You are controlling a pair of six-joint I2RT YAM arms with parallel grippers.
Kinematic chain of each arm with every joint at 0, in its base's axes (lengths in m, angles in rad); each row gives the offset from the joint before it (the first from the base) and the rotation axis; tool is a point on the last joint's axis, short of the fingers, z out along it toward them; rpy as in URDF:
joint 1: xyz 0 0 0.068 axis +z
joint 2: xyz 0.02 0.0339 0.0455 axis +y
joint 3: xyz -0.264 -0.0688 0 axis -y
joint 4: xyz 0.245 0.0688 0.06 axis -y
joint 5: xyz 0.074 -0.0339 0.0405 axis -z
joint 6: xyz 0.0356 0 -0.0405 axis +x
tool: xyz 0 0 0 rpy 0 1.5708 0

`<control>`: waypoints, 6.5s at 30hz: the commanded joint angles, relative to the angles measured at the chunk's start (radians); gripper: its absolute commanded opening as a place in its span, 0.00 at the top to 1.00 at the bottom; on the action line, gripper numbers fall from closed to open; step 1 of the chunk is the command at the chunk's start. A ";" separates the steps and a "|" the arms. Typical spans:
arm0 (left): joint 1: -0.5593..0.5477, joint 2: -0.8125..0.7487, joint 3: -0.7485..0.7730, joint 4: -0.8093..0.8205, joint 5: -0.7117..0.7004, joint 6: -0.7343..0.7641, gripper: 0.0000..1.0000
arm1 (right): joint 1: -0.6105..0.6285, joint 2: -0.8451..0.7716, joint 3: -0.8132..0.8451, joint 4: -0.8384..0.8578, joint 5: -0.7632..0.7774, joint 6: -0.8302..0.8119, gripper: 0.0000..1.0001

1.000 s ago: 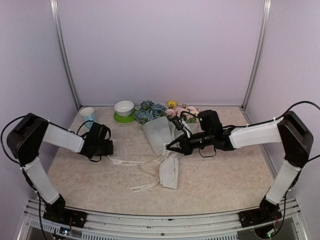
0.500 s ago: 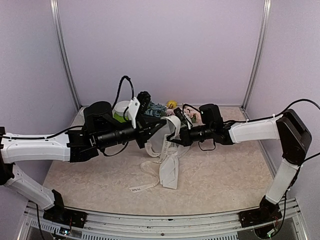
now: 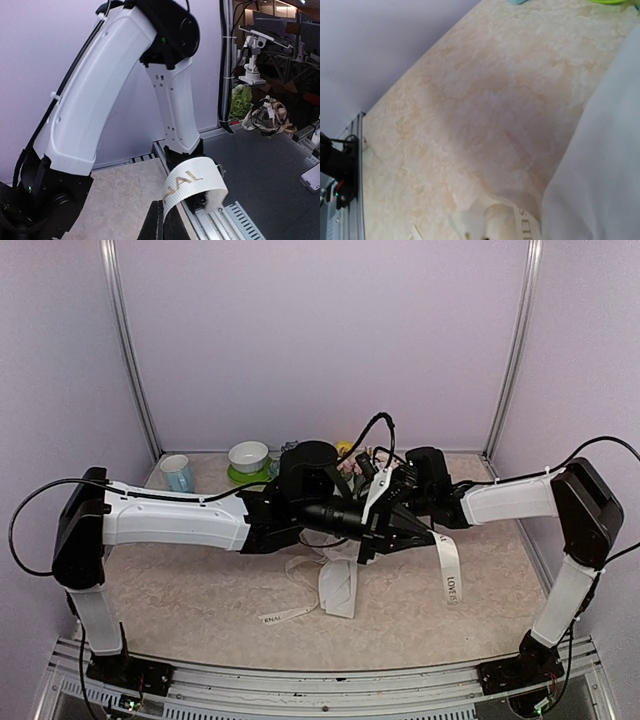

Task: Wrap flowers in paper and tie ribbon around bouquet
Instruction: Cross the half-tied ribbon over the folded bouquet.

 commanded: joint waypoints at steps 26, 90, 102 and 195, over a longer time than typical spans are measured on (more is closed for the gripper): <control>0.045 -0.139 -0.235 -0.056 -0.535 0.271 0.02 | 0.028 -0.050 0.094 -0.260 0.073 -0.189 1.00; 0.338 0.044 -0.495 0.366 -0.268 -0.040 1.00 | 0.051 0.127 0.120 -0.300 0.239 -0.232 0.82; 0.340 0.042 -0.485 0.346 -0.264 -0.034 1.00 | 0.062 0.108 0.117 -0.334 0.216 -0.268 0.67; 0.303 0.132 -0.207 -0.372 -0.128 0.363 1.00 | 0.053 -0.040 -0.053 -0.177 0.260 -0.074 1.00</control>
